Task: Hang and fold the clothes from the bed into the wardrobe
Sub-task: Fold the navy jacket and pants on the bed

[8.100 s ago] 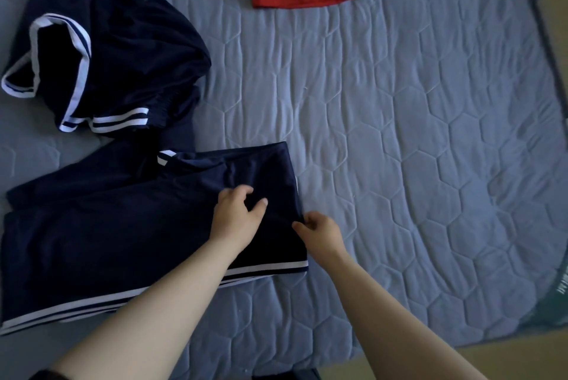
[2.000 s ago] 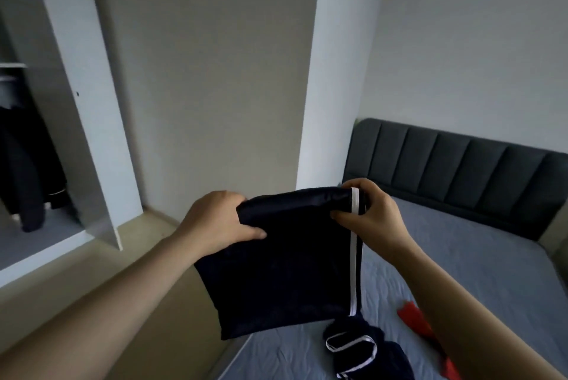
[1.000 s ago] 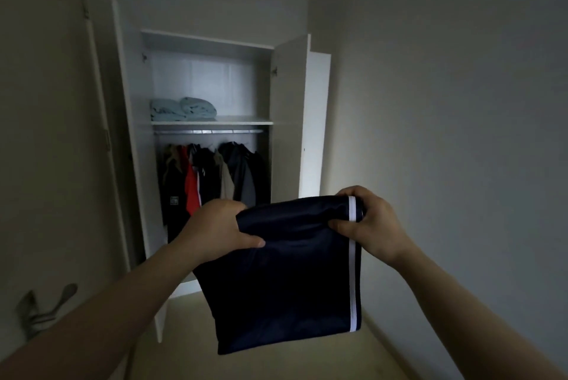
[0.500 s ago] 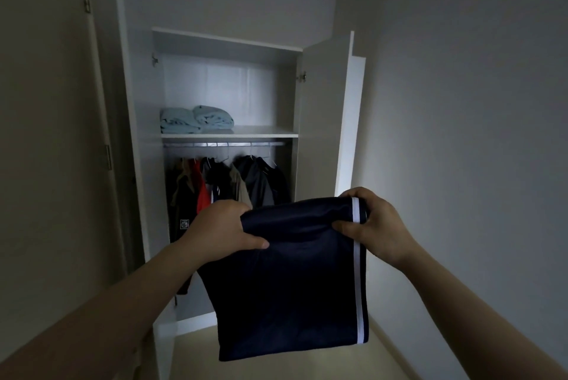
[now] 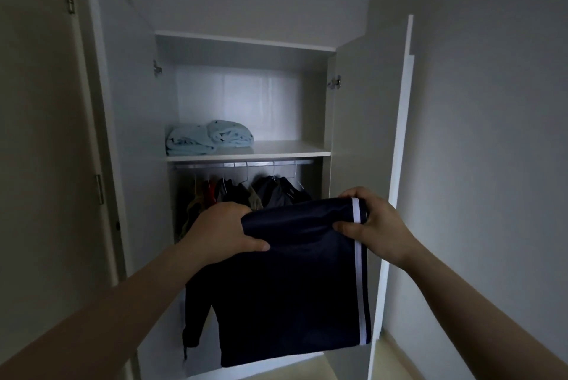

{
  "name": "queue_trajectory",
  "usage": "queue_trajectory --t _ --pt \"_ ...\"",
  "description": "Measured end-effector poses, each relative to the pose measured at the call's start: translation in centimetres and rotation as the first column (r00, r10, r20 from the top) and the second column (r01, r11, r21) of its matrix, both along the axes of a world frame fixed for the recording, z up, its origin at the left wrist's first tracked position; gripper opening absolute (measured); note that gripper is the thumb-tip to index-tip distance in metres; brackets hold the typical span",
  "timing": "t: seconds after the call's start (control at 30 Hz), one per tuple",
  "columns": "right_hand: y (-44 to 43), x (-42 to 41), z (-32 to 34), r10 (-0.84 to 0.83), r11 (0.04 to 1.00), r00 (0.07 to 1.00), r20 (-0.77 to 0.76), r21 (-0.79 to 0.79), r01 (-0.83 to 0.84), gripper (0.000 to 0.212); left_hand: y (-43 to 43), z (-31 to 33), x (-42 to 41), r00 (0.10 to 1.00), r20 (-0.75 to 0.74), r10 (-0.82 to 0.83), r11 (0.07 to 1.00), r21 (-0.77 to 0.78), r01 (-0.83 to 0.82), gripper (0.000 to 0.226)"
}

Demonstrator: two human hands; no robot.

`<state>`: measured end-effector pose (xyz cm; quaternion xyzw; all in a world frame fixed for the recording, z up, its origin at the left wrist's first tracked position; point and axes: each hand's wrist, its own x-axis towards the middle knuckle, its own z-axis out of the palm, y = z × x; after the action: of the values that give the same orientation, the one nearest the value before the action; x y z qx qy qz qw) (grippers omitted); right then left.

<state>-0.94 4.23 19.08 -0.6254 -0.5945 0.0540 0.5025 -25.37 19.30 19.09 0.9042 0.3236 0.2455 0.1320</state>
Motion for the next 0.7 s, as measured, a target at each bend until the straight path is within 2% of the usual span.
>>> queue_trajectory --t 0.2,0.57,0.7 --pt "10.7 4.0 -0.4 -0.011 1.000 1.000 -0.026 0.008 0.011 0.038 11.2 -0.2 4.3 0.999 0.014 -0.040 0.999 0.020 0.039 0.030" --pt "28.3 12.4 2.9 -0.060 0.998 0.998 -0.022 0.027 0.060 0.036 29.8 2.9 13.6 0.996 0.037 -0.084 0.996 0.003 0.084 0.030" --pt "34.8 17.1 4.1 -0.033 0.997 0.999 -0.040 0.063 0.036 0.034 36.0 4.3 18.4 0.998 0.050 -0.044 0.999 0.029 0.042 0.040"
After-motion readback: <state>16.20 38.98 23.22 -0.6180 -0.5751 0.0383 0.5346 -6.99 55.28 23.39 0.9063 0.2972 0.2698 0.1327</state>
